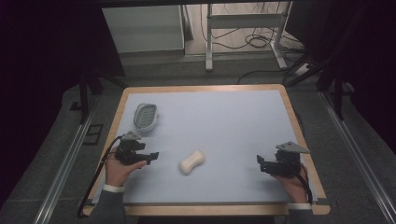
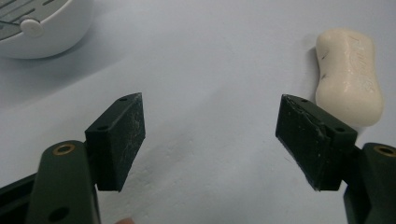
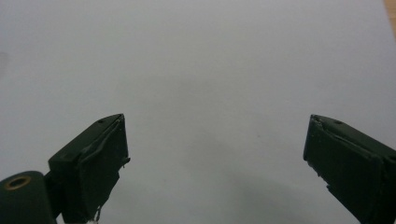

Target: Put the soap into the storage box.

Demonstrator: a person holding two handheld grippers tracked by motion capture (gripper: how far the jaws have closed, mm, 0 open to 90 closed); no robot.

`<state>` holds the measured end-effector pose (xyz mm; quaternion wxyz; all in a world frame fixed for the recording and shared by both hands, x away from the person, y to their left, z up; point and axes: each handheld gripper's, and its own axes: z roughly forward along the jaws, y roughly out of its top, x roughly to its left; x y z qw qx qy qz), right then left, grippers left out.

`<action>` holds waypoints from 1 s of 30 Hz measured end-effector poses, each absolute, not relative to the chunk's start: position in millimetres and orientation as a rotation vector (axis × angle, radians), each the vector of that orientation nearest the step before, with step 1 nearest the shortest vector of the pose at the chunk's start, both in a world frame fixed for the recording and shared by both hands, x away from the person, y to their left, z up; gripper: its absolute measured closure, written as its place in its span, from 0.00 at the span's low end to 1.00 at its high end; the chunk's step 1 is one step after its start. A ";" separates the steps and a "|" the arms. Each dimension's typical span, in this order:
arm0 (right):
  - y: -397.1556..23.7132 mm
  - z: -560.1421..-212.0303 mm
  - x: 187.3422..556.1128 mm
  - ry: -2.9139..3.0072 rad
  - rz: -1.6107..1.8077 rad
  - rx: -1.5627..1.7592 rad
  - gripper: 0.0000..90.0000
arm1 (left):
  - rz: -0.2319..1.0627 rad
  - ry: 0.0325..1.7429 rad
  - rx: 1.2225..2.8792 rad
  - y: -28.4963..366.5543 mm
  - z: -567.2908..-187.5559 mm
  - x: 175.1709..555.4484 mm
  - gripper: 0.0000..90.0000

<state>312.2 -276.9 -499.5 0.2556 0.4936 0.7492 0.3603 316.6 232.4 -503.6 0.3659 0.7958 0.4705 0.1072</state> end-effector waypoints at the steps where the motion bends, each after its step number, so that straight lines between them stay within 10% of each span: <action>1: -279.2 -499.5 312.3 2.026 0.982 1.349 0.08 | 0.278 1.203 2.052 232.0 -503.8 316.6 0.27; 30: -292.3 -495.9 307.2 2.000 1.022 1.335 0.11 | 0.287 1.175 2.141 223.6 -474.6 315.0 0.26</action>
